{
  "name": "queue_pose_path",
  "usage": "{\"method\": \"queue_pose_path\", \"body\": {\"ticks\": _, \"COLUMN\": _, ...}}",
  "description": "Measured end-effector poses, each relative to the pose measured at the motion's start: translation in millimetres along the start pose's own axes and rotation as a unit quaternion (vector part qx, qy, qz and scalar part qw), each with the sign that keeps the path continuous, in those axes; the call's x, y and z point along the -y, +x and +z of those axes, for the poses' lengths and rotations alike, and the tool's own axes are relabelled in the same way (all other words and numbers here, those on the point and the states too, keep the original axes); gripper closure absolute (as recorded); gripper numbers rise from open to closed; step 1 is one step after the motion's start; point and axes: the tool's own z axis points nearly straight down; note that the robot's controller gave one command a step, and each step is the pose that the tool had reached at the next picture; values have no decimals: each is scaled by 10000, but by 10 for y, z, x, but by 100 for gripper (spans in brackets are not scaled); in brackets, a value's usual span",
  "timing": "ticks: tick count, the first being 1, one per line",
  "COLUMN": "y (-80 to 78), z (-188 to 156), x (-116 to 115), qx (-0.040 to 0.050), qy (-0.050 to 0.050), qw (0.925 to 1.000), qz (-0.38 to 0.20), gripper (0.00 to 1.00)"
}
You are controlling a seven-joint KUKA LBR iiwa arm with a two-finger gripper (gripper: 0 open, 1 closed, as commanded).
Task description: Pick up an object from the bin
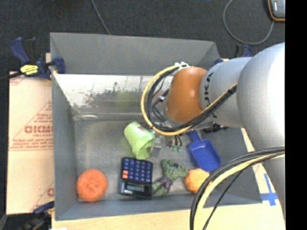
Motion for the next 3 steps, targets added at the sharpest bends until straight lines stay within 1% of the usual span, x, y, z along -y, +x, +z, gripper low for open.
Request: {"method": "queue_pose_path", "body": {"ticks": 3, "y": -7, "z": -67, "x": 4, "qx": 23, "qy": 0, "qw": 10000, "qz": -13, "gripper": 100}}
